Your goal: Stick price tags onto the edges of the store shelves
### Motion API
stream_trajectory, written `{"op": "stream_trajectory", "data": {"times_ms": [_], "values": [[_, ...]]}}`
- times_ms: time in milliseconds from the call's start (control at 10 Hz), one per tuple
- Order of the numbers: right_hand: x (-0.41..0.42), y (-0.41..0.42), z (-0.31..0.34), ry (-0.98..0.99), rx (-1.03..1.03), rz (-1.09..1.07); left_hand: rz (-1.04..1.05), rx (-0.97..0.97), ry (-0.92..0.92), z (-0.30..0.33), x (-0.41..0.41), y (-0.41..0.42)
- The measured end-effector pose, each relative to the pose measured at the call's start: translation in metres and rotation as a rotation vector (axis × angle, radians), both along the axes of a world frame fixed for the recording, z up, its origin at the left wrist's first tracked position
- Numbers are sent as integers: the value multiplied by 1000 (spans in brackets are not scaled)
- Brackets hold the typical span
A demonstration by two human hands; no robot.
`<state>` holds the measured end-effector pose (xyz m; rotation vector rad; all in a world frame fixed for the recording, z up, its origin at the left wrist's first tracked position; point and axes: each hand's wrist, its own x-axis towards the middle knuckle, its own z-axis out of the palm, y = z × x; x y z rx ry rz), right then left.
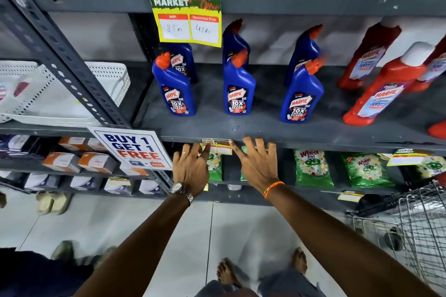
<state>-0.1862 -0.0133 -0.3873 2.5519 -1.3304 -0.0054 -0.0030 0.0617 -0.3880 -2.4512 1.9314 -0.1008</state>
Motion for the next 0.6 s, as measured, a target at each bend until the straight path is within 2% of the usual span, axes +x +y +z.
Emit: {"op": "stream_trajectory", "data": {"times_ms": [200,400,500,600], "values": [[-32,-1,19,-101,12,-141,11,-107,41,7,3,8],[-68,8,53,-286,-31,-272,-8,-199,68,26,-13,16],[-82,13,86,-491,-192,-287,-67,-348,93,47,-22,13],[-102,22,134,-778,-425,-241,-142,-651,170,82,-41,9]]}}
